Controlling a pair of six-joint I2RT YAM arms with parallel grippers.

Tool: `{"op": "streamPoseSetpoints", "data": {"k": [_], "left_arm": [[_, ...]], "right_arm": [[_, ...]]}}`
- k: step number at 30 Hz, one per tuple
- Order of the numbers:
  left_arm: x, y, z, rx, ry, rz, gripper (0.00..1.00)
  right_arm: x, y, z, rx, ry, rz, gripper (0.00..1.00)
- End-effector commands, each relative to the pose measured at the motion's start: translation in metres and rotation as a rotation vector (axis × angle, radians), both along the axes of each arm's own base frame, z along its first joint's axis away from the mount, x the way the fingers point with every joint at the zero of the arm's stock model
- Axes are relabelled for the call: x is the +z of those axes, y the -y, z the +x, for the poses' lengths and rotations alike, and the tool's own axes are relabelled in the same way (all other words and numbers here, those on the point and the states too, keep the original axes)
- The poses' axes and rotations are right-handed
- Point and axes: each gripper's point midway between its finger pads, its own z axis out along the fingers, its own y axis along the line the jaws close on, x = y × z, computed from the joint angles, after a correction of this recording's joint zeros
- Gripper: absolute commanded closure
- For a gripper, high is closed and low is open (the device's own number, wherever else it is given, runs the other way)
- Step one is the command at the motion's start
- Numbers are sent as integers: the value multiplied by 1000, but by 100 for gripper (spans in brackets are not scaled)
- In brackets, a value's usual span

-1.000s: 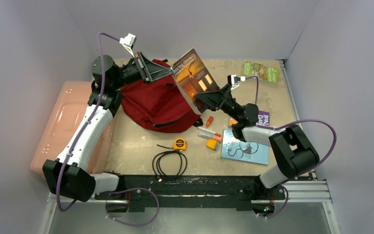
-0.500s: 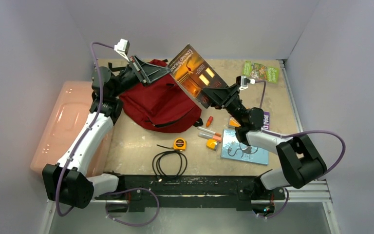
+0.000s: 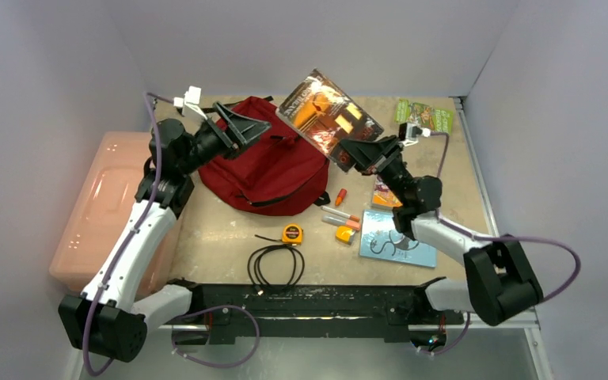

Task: Pack the student bag
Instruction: Pick up the book from the center of the board, then place the book in the student bag.

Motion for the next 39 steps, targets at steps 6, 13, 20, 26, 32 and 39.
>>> {"op": "streamPoseSetpoints", "data": {"k": [6, 13, 20, 26, 32, 39], "left_arm": [[-138, -77, -10, 285, -288, 595, 12], [-165, -31, -7, 103, -176, 822, 15], [-188, 31, 3, -126, -45, 1003, 19], [-219, 46, 33, -158, -28, 1189, 26], [-238, 66, 48, -277, -34, 1238, 36], [-262, 81, 54, -302, -60, 1251, 32]], "right_arm": [[-41, 86, 62, -610, -172, -663, 100], [-71, 151, 63, -881, -274, -1058, 100], [-88, 166, 40, -928, -273, -1076, 100], [-90, 152, 36, -868, -198, -1075, 100], [-84, 147, 32, -845, -144, -1093, 100], [-88, 131, 29, -760, -125, -1059, 100]]}}
